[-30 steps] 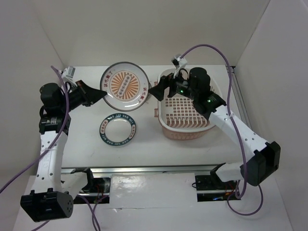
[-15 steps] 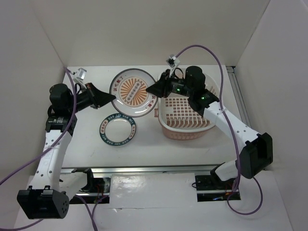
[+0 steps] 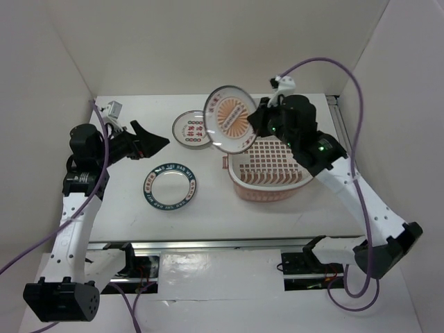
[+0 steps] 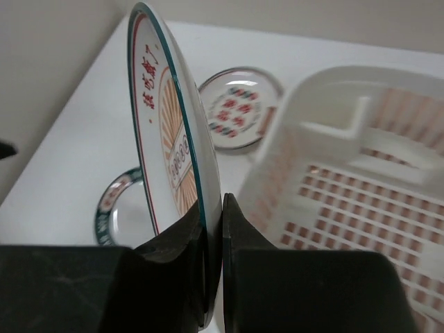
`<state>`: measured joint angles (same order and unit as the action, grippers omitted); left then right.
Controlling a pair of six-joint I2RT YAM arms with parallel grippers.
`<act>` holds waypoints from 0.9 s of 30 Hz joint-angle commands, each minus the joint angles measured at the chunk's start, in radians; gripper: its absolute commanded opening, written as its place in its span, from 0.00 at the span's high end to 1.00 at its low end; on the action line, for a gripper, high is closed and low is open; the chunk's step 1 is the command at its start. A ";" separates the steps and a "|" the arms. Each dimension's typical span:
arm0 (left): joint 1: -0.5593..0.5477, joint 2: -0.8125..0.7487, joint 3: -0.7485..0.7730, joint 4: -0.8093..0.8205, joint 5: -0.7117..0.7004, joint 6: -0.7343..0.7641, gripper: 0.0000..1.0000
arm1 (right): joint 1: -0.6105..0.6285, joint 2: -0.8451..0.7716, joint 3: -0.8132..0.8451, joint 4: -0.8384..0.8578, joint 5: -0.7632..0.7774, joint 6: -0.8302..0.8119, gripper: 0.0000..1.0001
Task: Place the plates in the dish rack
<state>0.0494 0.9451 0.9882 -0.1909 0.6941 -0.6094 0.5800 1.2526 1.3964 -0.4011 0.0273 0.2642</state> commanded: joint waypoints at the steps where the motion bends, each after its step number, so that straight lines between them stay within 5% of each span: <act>1: 0.009 -0.019 0.003 -0.039 -0.053 0.026 0.01 | 0.004 -0.073 0.148 -0.219 0.436 -0.020 1.00; 8: 0.009 0.003 0.026 -0.136 -0.208 0.026 0.01 | 0.014 -0.050 0.089 -0.375 0.729 0.053 1.00; 15: 0.009 0.001 0.038 -0.162 -0.254 0.036 0.01 | 0.001 -0.038 -0.098 -0.305 0.688 0.090 1.00; 27: 0.018 0.001 0.038 -0.162 -0.254 0.036 0.01 | 0.001 0.019 -0.183 -0.265 0.646 0.121 1.00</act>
<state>0.0620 0.9543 0.9886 -0.3679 0.4419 -0.5983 0.5835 1.2697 1.2167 -0.7345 0.6632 0.3573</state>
